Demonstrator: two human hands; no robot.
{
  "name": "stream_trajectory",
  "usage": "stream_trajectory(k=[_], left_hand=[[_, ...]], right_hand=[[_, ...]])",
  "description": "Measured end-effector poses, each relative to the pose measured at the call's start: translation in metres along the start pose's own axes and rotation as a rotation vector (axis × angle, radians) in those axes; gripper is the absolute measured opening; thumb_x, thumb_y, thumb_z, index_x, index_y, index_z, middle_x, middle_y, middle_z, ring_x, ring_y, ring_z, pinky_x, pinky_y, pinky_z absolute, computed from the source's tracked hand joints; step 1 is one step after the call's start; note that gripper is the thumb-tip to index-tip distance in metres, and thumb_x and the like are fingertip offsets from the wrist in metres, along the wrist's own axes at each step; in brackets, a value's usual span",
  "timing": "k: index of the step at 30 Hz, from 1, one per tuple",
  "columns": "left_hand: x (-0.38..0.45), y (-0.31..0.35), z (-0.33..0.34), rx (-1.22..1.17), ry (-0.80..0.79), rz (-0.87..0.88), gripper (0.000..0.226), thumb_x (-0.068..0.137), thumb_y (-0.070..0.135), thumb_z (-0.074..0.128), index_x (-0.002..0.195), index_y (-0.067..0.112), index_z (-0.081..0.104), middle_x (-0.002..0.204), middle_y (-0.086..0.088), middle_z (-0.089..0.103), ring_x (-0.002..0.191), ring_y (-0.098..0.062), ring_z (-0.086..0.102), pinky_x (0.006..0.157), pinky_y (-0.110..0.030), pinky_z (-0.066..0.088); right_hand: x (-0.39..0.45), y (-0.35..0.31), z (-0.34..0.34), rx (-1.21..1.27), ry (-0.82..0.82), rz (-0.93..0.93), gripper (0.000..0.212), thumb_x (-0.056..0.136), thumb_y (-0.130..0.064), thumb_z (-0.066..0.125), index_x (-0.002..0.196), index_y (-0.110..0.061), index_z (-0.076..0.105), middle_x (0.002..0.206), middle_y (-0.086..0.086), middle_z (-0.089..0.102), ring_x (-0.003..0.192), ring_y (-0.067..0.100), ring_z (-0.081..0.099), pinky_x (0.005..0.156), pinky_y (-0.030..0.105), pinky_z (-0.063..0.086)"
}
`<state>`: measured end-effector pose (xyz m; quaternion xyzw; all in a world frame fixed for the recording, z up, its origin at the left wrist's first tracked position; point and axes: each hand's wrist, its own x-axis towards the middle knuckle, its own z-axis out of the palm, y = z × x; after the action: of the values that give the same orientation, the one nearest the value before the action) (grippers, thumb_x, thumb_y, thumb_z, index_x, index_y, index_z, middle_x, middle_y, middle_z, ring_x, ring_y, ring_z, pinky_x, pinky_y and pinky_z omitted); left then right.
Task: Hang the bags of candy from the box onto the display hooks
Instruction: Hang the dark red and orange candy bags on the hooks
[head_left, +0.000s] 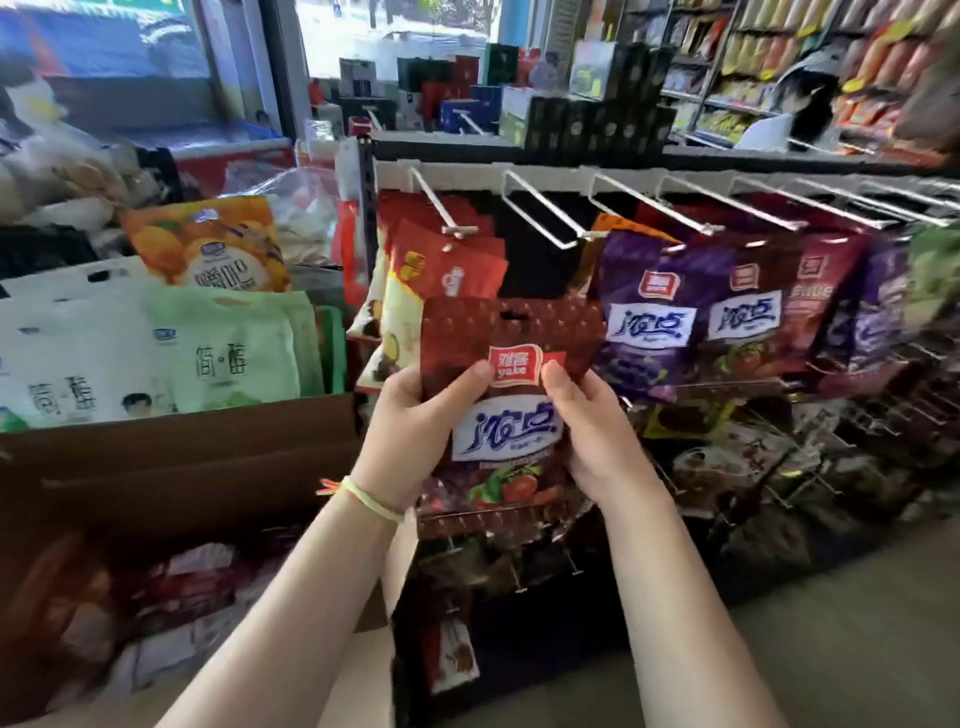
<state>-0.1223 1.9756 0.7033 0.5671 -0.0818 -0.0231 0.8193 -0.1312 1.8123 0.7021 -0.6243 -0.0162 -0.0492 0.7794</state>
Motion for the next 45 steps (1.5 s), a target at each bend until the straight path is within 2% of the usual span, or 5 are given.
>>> stream_trajectory(k=[8,32,37,41,45], left_hand=[[0.062,-0.050,0.128,0.051,0.031,0.031,0.012,0.089,0.020,0.073,0.096,0.011,0.078,0.103,-0.017,0.076,0.099,-0.037,0.072,0.092,-0.055,0.056],[0.137,-0.073,0.221,0.148,0.337,0.086,0.020,0.091,0.024,0.074,0.103,0.007,0.072,0.097,-0.010,0.078,0.090,-0.029,0.076,0.082,-0.045,0.062],[0.139,-0.078,0.215,0.170,0.385,0.107,0.019,0.090,0.024,0.075,0.101,0.009,0.073,0.098,-0.009,0.078,0.092,-0.028,0.075,0.086,-0.048,0.061],[0.142,-0.085,0.213,0.514,0.505,0.298,0.023,0.089,0.029,0.075,0.104,0.014,0.067,0.095,0.006,0.072,0.087,-0.006,0.069,0.086,-0.034,0.059],[0.142,-0.098,0.205,0.963,0.596,0.662,0.065,0.090,0.028,0.071,0.145,0.011,0.040,0.132,-0.010,0.052,0.121,-0.021,0.050,0.104,-0.019,0.036]], right_hand=[[0.040,-0.032,-0.127,0.005,0.209,-0.110,0.006,0.093,-0.020,0.069,0.094,-0.018,0.075,0.096,0.005,0.078,0.091,0.025,0.075,0.075,0.036,0.059],[0.140,-0.064,-0.210,-0.140,0.282,-0.212,0.033,0.091,-0.031,0.071,0.101,-0.001,0.073,0.098,0.009,0.076,0.093,0.022,0.073,0.087,0.043,0.060],[0.135,-0.063,-0.208,-0.378,0.306,-0.410,0.031,0.094,-0.022,0.068,0.066,-0.015,0.056,0.058,-0.008,0.055,0.053,0.002,0.049,0.052,0.020,0.042],[0.127,-0.058,-0.206,-0.687,0.524,-0.687,0.027,0.091,-0.012,0.066,0.117,-0.009,0.060,0.100,-0.001,0.059,0.085,0.006,0.059,0.070,0.015,0.050],[0.121,-0.040,-0.200,-1.088,0.542,-0.970,0.026,0.088,-0.008,0.062,0.114,-0.006,0.065,0.117,0.014,0.060,0.114,0.030,0.056,0.095,0.045,0.047]])
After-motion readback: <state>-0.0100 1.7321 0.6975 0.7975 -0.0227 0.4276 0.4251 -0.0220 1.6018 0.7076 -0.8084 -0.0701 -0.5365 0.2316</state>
